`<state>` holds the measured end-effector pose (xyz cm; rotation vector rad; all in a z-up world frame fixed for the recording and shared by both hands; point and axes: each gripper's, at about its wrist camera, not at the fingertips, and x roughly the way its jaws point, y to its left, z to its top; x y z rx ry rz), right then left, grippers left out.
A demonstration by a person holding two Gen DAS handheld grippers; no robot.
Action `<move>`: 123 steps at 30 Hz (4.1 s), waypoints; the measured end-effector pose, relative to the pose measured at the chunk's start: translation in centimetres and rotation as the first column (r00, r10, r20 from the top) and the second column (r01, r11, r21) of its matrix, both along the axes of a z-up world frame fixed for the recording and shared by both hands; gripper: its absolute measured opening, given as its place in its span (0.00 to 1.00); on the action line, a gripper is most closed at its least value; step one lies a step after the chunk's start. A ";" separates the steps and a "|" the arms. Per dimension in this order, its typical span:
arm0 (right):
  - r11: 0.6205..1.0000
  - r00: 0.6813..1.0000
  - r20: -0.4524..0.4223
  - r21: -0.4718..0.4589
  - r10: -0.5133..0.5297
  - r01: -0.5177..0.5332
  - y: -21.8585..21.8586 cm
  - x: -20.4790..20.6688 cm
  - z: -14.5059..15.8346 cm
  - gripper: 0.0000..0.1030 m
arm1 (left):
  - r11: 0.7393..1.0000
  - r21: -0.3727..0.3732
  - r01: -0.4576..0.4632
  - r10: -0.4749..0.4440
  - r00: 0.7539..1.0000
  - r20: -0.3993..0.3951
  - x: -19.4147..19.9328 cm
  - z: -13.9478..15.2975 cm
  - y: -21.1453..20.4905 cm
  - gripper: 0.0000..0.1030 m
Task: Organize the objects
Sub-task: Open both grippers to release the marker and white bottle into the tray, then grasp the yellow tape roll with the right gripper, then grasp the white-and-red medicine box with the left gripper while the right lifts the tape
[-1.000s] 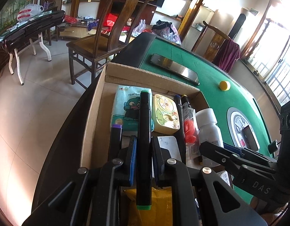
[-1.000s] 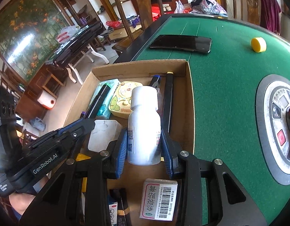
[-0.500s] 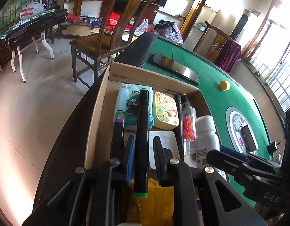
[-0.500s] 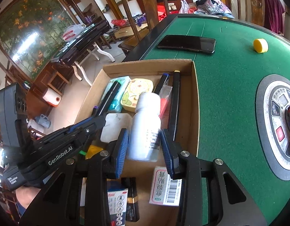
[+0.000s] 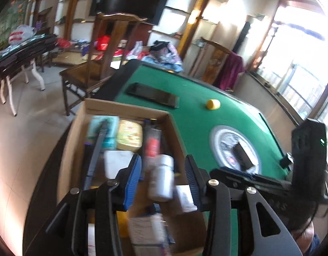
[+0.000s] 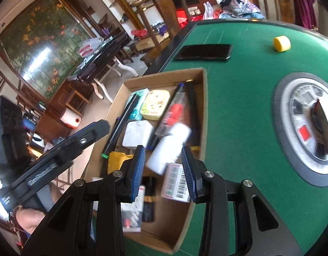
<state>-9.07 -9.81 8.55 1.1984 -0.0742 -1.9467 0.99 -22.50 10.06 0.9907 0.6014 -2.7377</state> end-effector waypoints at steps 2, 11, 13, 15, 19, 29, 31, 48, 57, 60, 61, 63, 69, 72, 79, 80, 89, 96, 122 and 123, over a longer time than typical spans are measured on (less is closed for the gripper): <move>0.999 0.999 -0.017 0.000 -0.039 0.039 2.7 -0.6 0.4 0.34 | 0.998 -0.011 0.056 -0.056 0.998 -0.013 -0.5 0.2 2.8 0.47; 0.918 0.933 -0.160 0.186 -0.323 0.350 14.6 -8.3 -0.4 0.52 | 0.969 0.056 0.240 -0.242 0.970 0.028 -5.8 -3.3 12.3 0.49; 0.914 0.931 -0.148 0.194 -0.333 0.357 15.4 -9.8 -1.6 0.52 | 0.967 0.076 0.244 -0.248 0.968 0.045 -6.4 -4.1 12.7 0.49; 0.912 0.936 -0.144 0.222 -0.320 0.346 14.9 -10.5 -2.6 0.52 | 0.967 0.082 0.241 -0.246 0.967 0.064 -6.9 -4.8 12.5 0.49; 0.912 0.943 -0.139 0.242 -0.304 0.330 13.9 -11.4 -4.6 0.51 | 0.972 0.088 0.219 -0.226 0.971 0.075 -6.9 -5.4 11.7 0.49; 0.977 0.975 -0.108 0.072 -0.194 0.202 12.8 -11.0 1.0 0.52 | 0.973 0.085 0.213 -0.218 0.974 0.053 -7.4 -7.1 12.5 0.49; 0.961 0.957 -0.190 0.125 -0.221 0.247 11.7 -12.5 2.7 0.52 | 0.970 0.097 0.222 -0.228 0.972 0.052 -7.4 -7.4 12.5 0.49; 0.859 0.920 -0.362 0.411 -0.152 0.304 -0.3 -29.9 -1.7 0.51 | 0.976 0.026 0.216 -0.218 0.973 0.073 -7.6 -8.5 13.4 0.49; 0.853 0.892 -0.449 0.448 -0.043 0.267 -1.9 -29.8 -3.3 0.51 | 0.971 0.029 0.238 -0.240 0.965 0.105 -8.0 -9.2 14.0 0.49; 0.874 0.914 -0.389 0.396 -0.119 0.282 -0.7 -30.5 -4.0 0.33 | 0.970 0.028 0.241 -0.243 0.964 0.106 -8.0 -9.2 14.0 0.49; 0.878 0.918 -0.368 0.378 -0.149 0.294 -0.2 -30.5 -4.0 0.33 | 0.970 0.026 0.243 -0.244 0.964 0.105 -8.0 -9.1 14.0 0.49; 0.887 0.916 -0.343 0.329 -0.207 0.323 0.9 -29.3 -3.7 0.30 | 0.969 0.024 0.246 -0.247 0.963 0.106 -7.9 -9.1 14.0 0.49; 0.908 0.908 -0.299 0.211 -0.293 0.362 4.7 -24.7 -1.8 0.30 | 0.967 0.024 0.254 -0.255 0.961 0.110 -8.1 -9.2 14.1 0.49; 0.915 0.900 -0.311 0.164 -0.305 0.367 7.7 -20.6 -0.4 0.30 | 0.965 0.020 0.262 -0.262 0.958 0.118 -8.4 -9.4 14.2 0.49; 0.916 0.883 -0.262 -0.009 -0.390 0.402 16.8 -8.5 2.1 0.30 | 0.959 0.027 0.283 -0.284 0.951 0.122 -8.6 -9.6 14.2 0.49; 0.914 0.882 -0.248 -0.036 -0.400 0.404 17.8 -7.0 2.0 0.30 | 0.955 0.042 0.292 -0.295 0.948 0.123 -8.6 -9.7 14.2 0.49; 0.892 0.873 -0.189 -0.161 -0.449 0.423 23.2 -3.5 -0.3 0.30 | 0.947 0.270 0.173 -0.209 0.972 0.110 -9.6 -8.8 13.1 0.54; 0.875 0.865 -0.163 -0.200 -0.474 0.441 24.8 -3.5 -0.1 0.30 | 0.934 0.356 -0.016 -0.057 0.980 0.193 -13.7 -7.2 13.5 0.54; 0.834 0.836 -0.136 -0.259 -0.531 0.488 27.2 -3.8 0.0 0.30 | 0.982 0.057 -0.183 0.160 0.947 0.278 -17.2 -9.7 15.2 0.25; 0.836 0.837 -0.139 -0.254 -0.529 0.486 27.1 -3.9 0.0 0.30 | 0.987 0.046 -0.154 0.136 0.951 0.276 -16.6 -9.6 15.4 0.25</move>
